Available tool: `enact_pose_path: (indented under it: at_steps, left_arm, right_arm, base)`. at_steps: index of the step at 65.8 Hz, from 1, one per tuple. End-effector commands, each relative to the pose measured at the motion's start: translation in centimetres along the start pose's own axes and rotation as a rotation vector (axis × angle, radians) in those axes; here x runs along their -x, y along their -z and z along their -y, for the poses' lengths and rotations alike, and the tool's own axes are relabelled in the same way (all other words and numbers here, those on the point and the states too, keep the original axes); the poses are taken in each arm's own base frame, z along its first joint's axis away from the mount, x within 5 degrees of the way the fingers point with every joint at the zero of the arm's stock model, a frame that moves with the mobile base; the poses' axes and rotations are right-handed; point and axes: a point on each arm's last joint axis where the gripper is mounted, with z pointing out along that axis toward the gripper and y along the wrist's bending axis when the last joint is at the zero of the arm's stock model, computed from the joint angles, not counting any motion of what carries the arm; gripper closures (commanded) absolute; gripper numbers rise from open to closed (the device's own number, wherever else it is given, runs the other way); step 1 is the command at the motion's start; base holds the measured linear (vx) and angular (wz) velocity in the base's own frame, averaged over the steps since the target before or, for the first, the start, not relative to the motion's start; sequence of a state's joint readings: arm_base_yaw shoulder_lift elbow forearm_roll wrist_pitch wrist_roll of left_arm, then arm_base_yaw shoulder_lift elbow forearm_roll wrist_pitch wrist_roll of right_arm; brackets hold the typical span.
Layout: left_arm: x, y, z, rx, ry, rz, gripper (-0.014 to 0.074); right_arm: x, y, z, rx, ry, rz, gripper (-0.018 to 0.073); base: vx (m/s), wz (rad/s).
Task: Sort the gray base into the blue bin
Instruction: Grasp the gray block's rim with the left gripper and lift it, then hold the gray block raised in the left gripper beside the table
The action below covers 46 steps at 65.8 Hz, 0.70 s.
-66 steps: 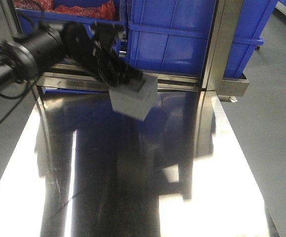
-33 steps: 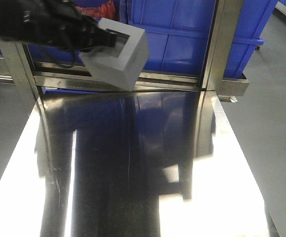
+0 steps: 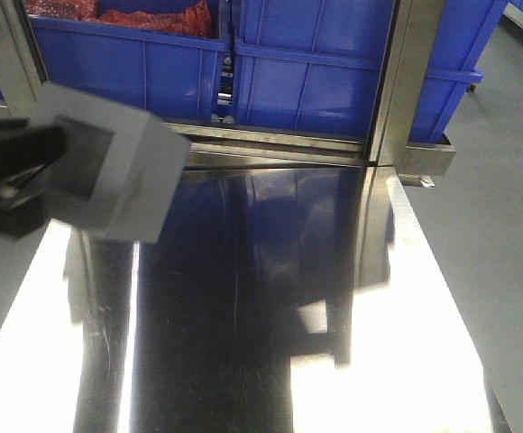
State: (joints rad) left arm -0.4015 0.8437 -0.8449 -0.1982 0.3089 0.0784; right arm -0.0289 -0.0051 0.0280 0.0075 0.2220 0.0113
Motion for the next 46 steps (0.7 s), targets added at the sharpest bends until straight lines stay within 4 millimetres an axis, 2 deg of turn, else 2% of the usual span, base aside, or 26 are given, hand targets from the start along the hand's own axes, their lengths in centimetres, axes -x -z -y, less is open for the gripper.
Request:
enact_pose_path:
  at_steps: [1,17,27,38,46]
  left_arm:
    - [0.8,2.9,0.1,-0.006,0.024,0.209,0.0603]
    - [-2.4,7.3,-0.1,-0.01,0.032,0.336,0.0603]
    - [-3.5,9.6,-0.2,-0.018,0.03,0.412,0.0603]
    - [-3.9,10.8,-0.1,-0.026,0.026,0.429,0.0603]
    - [-3.9,10.8,-0.1,-0.026,0.026,0.431,0.0603]
  right_arm:
    - [0.5,-0.1,0.0,-0.004,0.018,0.052,0.0564]
    - [0.5,-0.1,0.0,-0.004,0.018,0.052,0.0564]
    - [0.5,-0.1,0.0,-0.004,0.018,0.052,0.0564]
    - [0.5,-0.1,0.0,-0.004,0.018,0.052,0.0564]
    - [0.5,-0.1,0.0,-0.004,0.018,0.052,0.0564]
  base:
    - [0.0,0.0]
    - [0.0,0.0]
    - [0.0,0.0]
    - [0.0,0.0]
    - [0.0,0.0]
